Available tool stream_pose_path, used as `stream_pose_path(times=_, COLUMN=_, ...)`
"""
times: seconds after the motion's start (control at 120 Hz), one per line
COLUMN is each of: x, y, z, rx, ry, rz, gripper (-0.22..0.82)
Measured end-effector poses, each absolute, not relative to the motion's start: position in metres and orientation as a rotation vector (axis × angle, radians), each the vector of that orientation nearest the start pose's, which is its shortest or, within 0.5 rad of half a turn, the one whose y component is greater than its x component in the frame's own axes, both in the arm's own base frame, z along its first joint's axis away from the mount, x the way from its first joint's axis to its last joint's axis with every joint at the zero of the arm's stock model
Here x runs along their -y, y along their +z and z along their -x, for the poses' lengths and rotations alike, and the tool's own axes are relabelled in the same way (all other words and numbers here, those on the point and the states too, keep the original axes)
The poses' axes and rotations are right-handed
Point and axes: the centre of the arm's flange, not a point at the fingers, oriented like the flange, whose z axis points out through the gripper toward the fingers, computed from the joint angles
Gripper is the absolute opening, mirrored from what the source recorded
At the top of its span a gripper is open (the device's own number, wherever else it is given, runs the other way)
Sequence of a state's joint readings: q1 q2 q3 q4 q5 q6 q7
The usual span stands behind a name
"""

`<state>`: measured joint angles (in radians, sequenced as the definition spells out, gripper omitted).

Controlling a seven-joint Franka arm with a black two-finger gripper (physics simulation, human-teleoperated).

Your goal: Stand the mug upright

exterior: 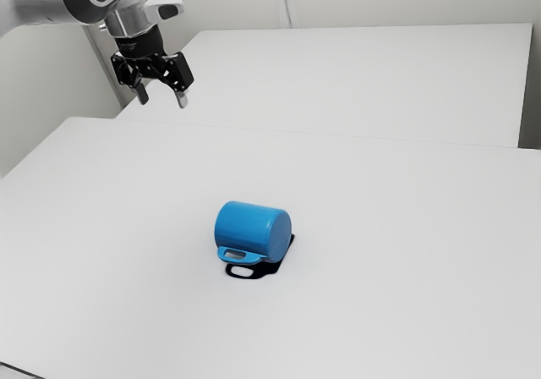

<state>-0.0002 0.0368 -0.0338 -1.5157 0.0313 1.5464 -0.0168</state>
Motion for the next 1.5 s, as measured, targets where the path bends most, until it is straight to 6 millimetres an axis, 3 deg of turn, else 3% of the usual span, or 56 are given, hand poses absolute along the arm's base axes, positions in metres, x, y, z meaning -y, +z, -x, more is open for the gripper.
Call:
stream_pose_path(times=0.25, x=0.033, y=0.637, z=-0.556, rx=-0.077, ry=-0.007, rz=3.108, gripper=0.6)
stream_pose_path(times=0.408, x=0.04, y=0.648, z=-0.534, rx=-0.1, ry=-0.019, rz=3.104, gripper=0.6)
stream_pose_path(times=0.6, x=0.017, y=0.619, z=-0.522, rx=-0.034, ry=0.07, rz=3.104, gripper=0.6)
stream_pose_path(times=1.0, x=-0.029, y=0.515, z=-0.533, rx=0.193, ry=0.195, rz=3.325, gripper=0.6)
stream_pose_path(times=1.25, x=-0.047, y=0.447, z=-0.546, rx=0.142, ry=0.17, rz=3.493, gripper=0.6)
stream_pose_path(times=1.5, x=-0.075, y=0.397, z=-0.55, rx=0.035, ry=0.079, rz=3.655, gripper=0.6)
